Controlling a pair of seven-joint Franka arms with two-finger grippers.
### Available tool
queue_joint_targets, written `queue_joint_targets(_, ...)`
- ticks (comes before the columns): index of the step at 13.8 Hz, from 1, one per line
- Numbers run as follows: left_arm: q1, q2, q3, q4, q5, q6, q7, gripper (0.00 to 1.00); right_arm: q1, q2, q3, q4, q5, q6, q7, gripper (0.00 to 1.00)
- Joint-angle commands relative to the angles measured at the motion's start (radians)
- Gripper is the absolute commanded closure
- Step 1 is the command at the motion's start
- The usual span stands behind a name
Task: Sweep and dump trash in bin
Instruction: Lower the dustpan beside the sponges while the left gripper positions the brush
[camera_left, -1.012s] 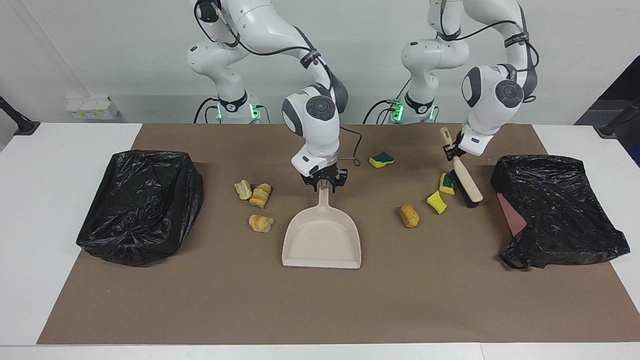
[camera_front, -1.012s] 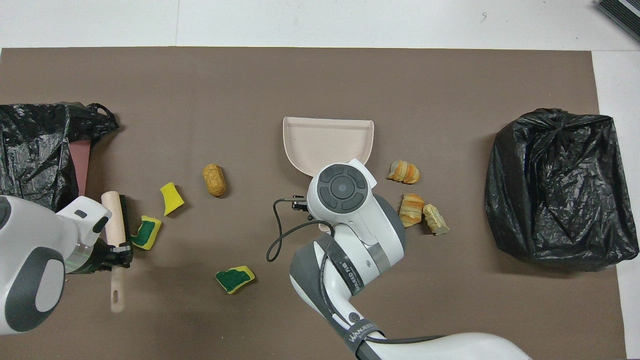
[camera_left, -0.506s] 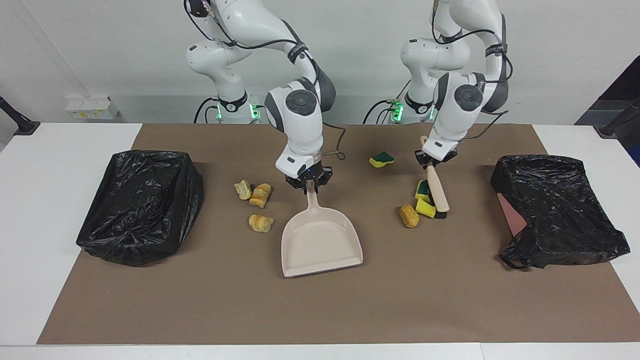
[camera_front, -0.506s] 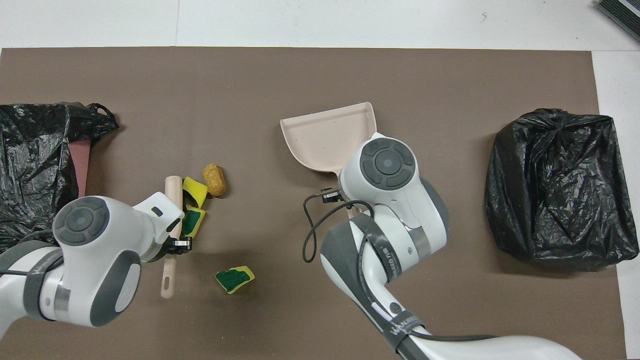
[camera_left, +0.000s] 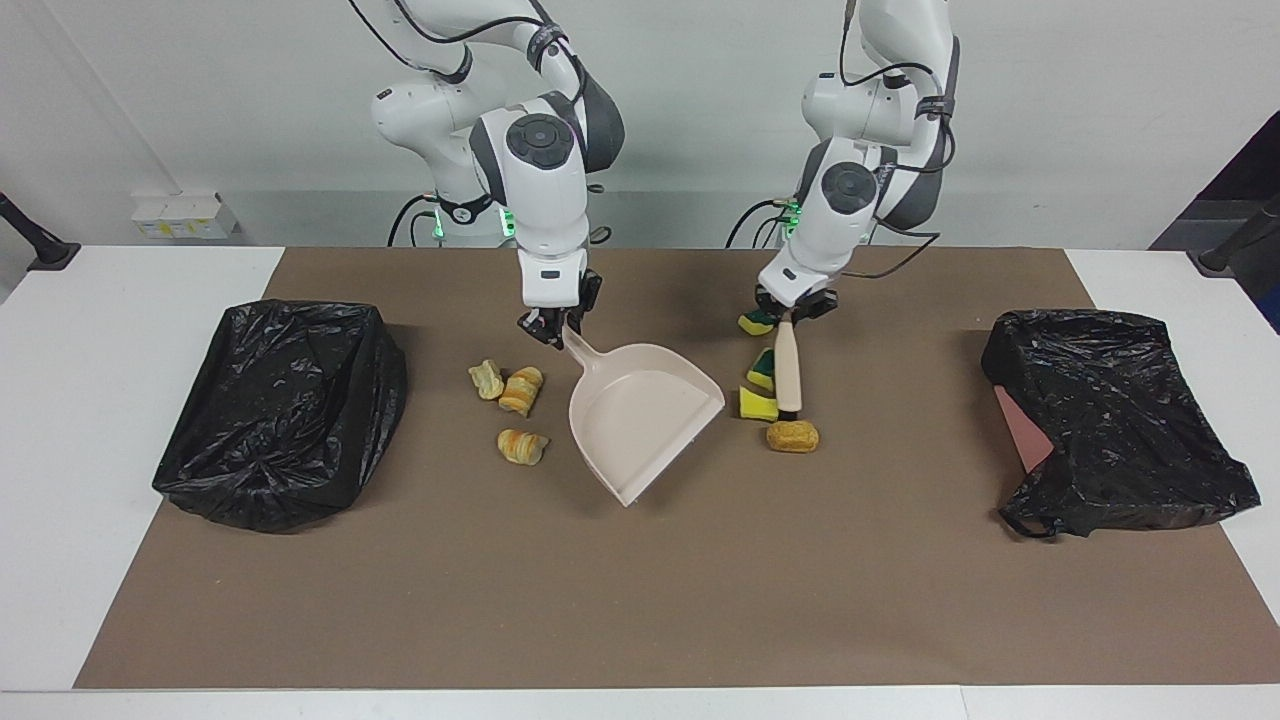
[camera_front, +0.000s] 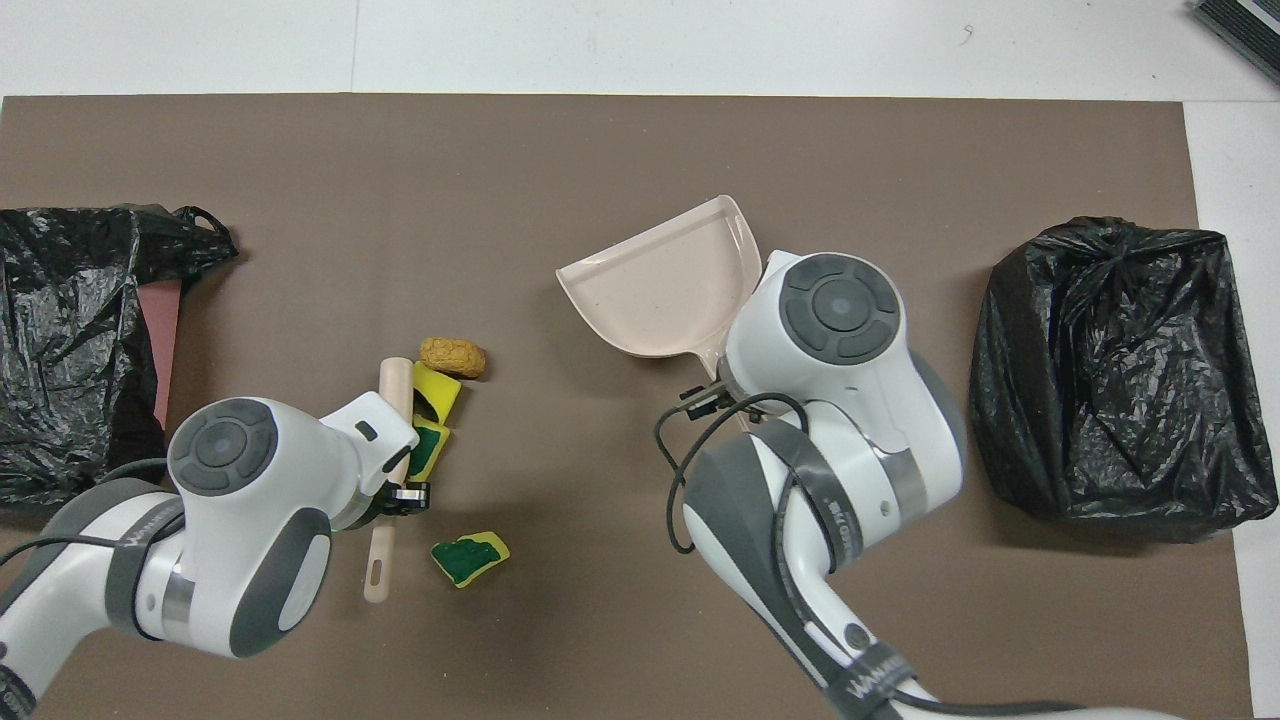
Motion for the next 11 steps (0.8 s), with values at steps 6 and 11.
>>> queue_joint_targets(6,-0.024,-0.037,0.025,0.101,-0.041,-0.193,-0.163,1.00,-0.005,-0.120,0.005,-0.268,-0.058,0.171,-0.402,1.00)
queue_joint_targets(11,0.086,-0.016,0.025,0.100,-0.029,-0.112,-0.087,1.00,0.053,-0.065,0.007,-0.277,-0.058,0.238,-0.337,1.00)
